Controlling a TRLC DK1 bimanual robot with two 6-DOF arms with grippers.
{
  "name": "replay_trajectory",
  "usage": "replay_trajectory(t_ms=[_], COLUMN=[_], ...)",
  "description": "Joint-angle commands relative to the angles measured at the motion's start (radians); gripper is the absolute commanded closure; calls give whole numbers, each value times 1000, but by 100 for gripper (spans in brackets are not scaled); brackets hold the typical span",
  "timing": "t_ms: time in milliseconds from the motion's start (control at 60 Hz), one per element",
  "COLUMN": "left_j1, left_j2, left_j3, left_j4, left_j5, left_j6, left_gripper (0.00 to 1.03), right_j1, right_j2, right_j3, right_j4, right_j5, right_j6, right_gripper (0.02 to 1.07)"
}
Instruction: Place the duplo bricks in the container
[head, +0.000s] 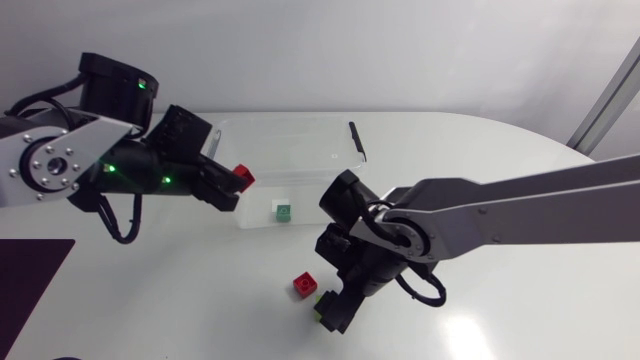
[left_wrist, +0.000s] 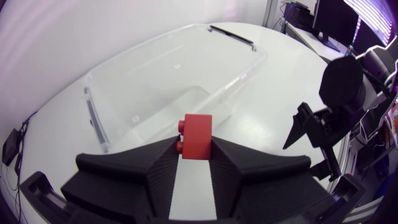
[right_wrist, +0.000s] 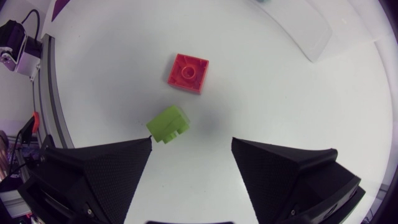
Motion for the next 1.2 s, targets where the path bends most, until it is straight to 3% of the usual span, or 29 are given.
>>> replay_trajectory(t_ms=[0, 517, 1183], left_j1=[34, 113, 118], left_j2=[-12, 48, 94], left_j3=[59, 187, 213], left_j4=[-6, 5, 13], left_j5=[13, 50, 55], left_j6=[18, 9, 41], left_gripper=[80, 80, 80], right_j1=[16, 60, 108], right_j2=[47, 153, 245], right_j3=[46, 198, 308], right_j4=[-42, -205, -335], right_j5=[19, 46, 86], right_j6=[-20, -43, -390], right_gripper=[16, 19, 22])
